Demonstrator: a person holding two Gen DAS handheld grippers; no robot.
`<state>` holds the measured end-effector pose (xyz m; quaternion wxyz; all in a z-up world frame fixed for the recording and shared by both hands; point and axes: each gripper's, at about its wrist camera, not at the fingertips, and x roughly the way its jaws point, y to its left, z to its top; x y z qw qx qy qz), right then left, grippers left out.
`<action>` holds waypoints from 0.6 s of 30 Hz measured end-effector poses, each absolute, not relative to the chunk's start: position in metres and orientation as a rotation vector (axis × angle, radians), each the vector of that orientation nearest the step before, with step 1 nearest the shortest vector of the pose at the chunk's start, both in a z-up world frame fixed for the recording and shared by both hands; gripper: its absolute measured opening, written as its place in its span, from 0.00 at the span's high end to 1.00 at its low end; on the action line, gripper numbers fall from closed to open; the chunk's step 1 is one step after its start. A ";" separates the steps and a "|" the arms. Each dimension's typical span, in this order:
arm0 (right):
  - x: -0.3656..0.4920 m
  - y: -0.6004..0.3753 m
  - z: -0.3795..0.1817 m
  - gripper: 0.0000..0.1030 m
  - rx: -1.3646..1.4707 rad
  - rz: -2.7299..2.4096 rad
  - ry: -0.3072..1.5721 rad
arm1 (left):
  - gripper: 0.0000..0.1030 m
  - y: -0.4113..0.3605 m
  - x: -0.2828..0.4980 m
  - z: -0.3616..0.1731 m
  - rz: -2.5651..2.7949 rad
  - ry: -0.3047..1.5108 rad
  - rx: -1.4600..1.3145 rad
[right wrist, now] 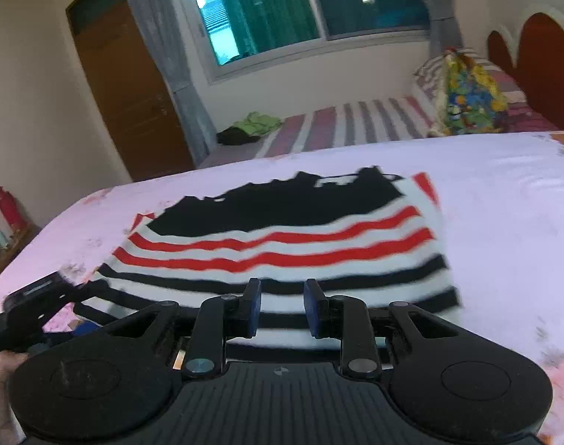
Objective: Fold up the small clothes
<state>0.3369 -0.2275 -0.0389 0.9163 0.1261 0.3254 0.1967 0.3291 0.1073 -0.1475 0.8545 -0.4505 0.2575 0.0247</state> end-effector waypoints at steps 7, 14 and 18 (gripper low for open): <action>0.395 -0.193 -0.064 0.99 0.265 0.455 0.694 | 0.49 0.106 0.364 -0.149 0.111 0.499 -0.995; 0.422 -0.169 -0.082 0.99 0.247 0.493 0.713 | 0.74 0.109 0.375 -0.159 0.108 0.507 -0.962; 0.427 -0.159 -0.097 0.99 0.208 0.472 0.760 | 0.83 0.116 0.369 -0.157 0.074 0.500 -1.010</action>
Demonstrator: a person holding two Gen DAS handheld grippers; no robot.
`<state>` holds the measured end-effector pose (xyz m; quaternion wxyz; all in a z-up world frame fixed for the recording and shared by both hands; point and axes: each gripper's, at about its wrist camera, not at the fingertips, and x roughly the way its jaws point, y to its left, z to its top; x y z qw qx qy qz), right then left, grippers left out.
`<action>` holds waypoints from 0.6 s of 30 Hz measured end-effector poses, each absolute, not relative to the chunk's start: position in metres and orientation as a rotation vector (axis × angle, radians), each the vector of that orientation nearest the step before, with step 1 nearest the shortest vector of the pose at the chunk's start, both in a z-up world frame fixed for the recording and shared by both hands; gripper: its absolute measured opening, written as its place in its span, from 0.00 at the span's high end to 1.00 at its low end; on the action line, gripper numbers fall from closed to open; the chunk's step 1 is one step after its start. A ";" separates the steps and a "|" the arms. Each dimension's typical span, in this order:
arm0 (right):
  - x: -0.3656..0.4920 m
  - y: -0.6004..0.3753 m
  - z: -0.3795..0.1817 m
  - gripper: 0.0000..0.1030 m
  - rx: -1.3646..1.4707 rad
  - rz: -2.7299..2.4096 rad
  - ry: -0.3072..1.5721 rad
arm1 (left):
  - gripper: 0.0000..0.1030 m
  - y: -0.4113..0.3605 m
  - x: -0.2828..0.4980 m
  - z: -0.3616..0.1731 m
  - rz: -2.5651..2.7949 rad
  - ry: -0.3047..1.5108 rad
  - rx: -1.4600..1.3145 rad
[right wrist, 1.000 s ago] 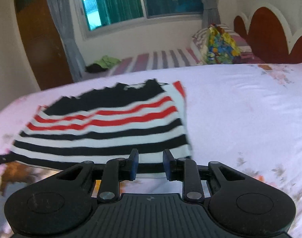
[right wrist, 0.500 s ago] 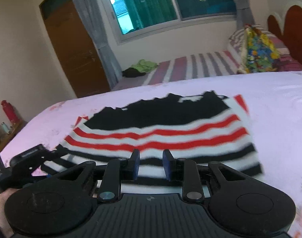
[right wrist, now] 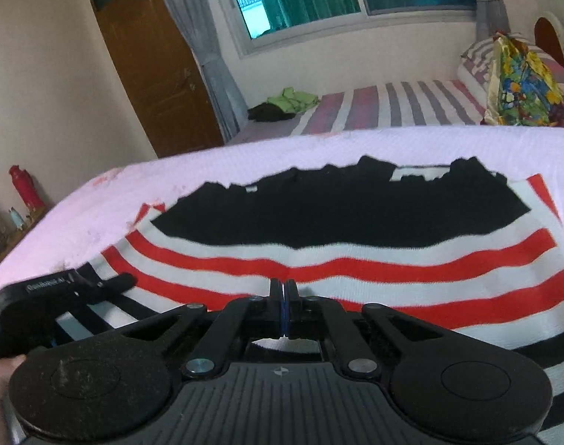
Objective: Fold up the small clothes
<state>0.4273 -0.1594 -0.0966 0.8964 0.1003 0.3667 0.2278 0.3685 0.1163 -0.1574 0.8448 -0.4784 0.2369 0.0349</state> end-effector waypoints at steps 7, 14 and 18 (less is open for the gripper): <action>0.430 -0.158 -0.108 1.00 0.212 0.451 0.766 | 0.82 0.122 0.368 -0.163 0.063 0.538 -0.999; 0.432 -0.187 -0.101 0.99 0.370 0.452 0.773 | 0.82 0.093 0.374 -0.105 -0.005 0.505 -0.858; 0.421 -0.231 -0.087 0.99 0.508 0.412 0.728 | 0.82 0.041 0.390 -0.060 -0.117 0.516 -0.680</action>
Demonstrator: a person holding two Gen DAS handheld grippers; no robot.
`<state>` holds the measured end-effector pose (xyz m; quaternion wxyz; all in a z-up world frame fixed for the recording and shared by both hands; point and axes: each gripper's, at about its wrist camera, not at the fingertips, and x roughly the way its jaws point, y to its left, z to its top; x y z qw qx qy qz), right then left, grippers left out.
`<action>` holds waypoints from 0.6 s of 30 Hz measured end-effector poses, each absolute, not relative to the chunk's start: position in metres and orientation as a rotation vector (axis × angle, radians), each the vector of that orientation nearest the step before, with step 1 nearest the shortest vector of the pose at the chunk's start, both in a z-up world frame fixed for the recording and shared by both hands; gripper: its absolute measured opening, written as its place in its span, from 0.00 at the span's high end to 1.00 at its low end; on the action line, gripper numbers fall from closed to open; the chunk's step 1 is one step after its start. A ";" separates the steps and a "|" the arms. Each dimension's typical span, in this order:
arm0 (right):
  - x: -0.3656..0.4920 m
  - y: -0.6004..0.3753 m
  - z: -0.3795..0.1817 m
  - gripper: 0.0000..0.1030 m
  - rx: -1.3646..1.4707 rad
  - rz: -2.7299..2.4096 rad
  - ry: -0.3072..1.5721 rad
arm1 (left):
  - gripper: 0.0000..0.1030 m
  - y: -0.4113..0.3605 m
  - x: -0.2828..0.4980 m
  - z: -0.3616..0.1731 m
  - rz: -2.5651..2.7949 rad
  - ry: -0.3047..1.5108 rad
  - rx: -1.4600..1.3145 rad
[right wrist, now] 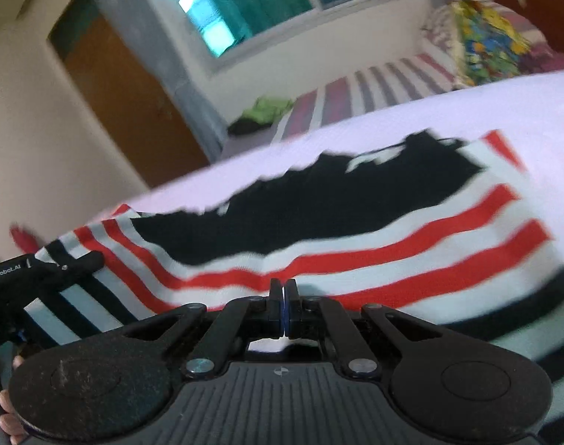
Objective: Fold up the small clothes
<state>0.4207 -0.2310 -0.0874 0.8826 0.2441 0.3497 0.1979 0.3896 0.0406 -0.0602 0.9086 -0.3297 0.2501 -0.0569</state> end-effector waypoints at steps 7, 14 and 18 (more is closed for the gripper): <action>0.404 -0.316 -0.070 0.99 0.661 0.288 0.667 | 0.82 -0.089 0.414 -0.051 -0.363 0.621 -0.450; 0.387 -0.389 -0.082 0.99 0.838 0.230 0.705 | 0.34 -0.201 0.411 -0.090 -0.484 0.785 -0.133; 0.387 -0.405 -0.077 0.99 0.905 0.261 0.707 | 0.30 -0.172 0.399 -0.065 -0.595 0.780 -0.211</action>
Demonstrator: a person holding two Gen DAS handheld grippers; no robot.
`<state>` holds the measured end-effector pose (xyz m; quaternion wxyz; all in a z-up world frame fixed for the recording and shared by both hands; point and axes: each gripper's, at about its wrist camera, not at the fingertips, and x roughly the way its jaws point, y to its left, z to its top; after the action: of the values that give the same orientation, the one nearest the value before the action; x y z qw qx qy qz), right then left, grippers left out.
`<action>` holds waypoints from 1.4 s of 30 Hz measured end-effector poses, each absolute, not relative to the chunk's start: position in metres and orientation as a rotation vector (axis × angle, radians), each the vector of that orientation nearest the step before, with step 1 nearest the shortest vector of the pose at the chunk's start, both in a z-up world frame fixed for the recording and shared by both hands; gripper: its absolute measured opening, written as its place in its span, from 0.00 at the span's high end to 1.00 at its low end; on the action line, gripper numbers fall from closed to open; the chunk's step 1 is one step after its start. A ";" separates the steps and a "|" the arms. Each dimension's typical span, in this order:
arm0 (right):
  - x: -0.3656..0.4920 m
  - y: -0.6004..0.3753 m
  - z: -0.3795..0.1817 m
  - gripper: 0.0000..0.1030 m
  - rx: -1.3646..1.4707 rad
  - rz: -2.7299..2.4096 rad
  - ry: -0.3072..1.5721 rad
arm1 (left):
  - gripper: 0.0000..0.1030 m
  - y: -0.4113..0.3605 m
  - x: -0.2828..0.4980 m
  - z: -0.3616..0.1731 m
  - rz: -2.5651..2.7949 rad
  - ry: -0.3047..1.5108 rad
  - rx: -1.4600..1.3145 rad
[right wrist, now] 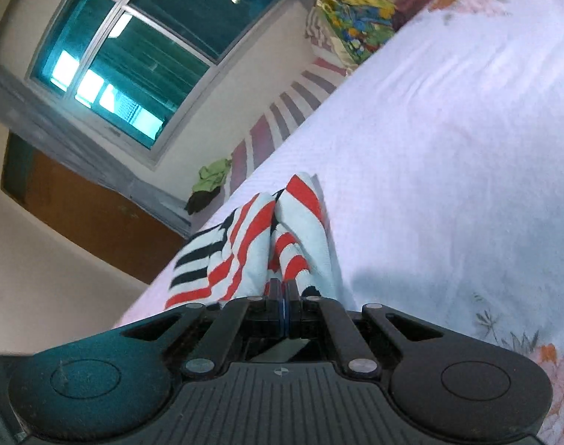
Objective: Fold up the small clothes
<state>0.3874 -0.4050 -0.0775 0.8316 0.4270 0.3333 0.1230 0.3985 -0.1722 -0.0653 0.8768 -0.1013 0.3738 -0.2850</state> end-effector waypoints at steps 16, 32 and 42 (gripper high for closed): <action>0.423 -0.371 -0.089 0.13 0.926 0.345 0.759 | 0.30 -0.014 0.428 -0.096 -0.251 0.816 -0.454; 0.433 -0.312 -0.064 0.82 0.404 0.410 0.761 | 0.38 -0.027 0.437 -0.105 -0.278 0.787 -0.433; 0.423 -0.340 -0.079 0.82 0.429 0.341 0.744 | 0.38 -0.078 0.447 -0.103 -0.327 0.807 -0.306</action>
<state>0.4227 -0.3396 -0.0789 0.8952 0.2070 0.3587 0.1645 0.4475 -0.0781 -0.1027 0.8953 -0.1476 0.3895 -0.1579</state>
